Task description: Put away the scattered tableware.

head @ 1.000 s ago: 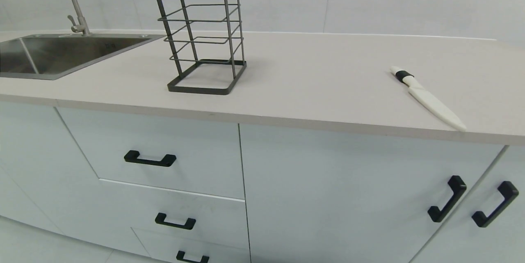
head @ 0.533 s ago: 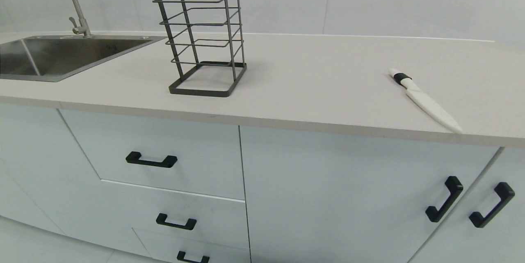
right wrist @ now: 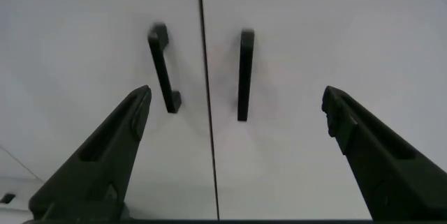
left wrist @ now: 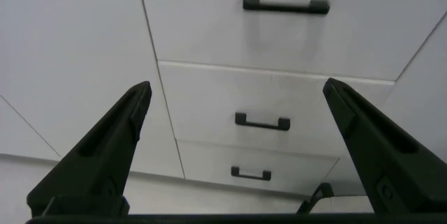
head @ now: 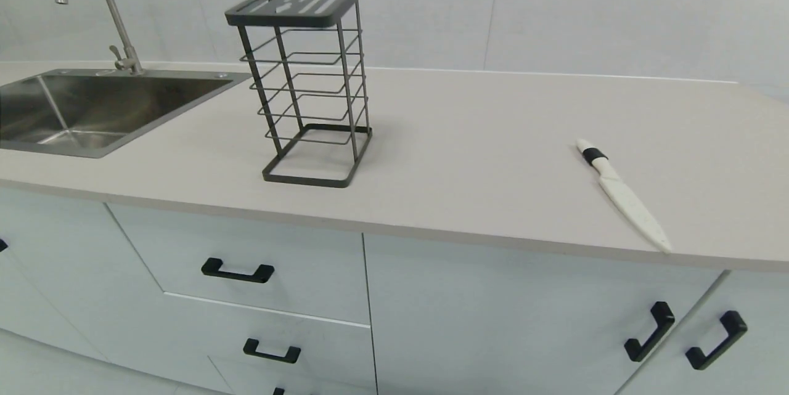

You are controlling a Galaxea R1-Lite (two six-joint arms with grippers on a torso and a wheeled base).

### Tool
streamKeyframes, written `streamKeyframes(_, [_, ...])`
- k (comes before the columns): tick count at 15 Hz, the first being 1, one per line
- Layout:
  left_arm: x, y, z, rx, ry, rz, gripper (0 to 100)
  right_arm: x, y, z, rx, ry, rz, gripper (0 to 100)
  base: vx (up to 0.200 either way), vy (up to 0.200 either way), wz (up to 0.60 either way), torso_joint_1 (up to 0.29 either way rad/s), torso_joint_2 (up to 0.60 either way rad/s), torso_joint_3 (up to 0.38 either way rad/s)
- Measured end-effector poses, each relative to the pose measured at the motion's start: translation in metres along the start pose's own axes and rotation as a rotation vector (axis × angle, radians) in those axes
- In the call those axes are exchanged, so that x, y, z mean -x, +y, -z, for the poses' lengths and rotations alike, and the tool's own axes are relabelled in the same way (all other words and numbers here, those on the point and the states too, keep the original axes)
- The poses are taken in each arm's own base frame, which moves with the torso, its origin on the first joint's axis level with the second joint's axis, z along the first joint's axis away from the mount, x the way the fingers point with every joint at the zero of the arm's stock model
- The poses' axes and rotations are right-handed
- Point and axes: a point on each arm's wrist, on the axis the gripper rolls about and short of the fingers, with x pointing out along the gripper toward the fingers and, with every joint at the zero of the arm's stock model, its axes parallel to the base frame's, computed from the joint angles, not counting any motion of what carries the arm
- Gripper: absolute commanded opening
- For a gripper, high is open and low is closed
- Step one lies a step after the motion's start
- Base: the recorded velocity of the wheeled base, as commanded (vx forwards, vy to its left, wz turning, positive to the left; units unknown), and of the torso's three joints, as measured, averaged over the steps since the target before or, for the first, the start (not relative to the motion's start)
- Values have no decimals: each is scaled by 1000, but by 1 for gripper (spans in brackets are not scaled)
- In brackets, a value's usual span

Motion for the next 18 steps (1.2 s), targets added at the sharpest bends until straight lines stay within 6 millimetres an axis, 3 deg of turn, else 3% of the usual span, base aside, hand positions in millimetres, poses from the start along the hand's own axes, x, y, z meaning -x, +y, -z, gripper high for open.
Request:
streamKeyframes(7, [0,0,0,1,0,0,100,0,0,0,0,0,0,100,0,0,0,179,-485,-217])
streamKeyframes(18, [0,0,0,3,0,0,100,0,0,0,0,1,0,100,0,0,0,318,-512,-246])
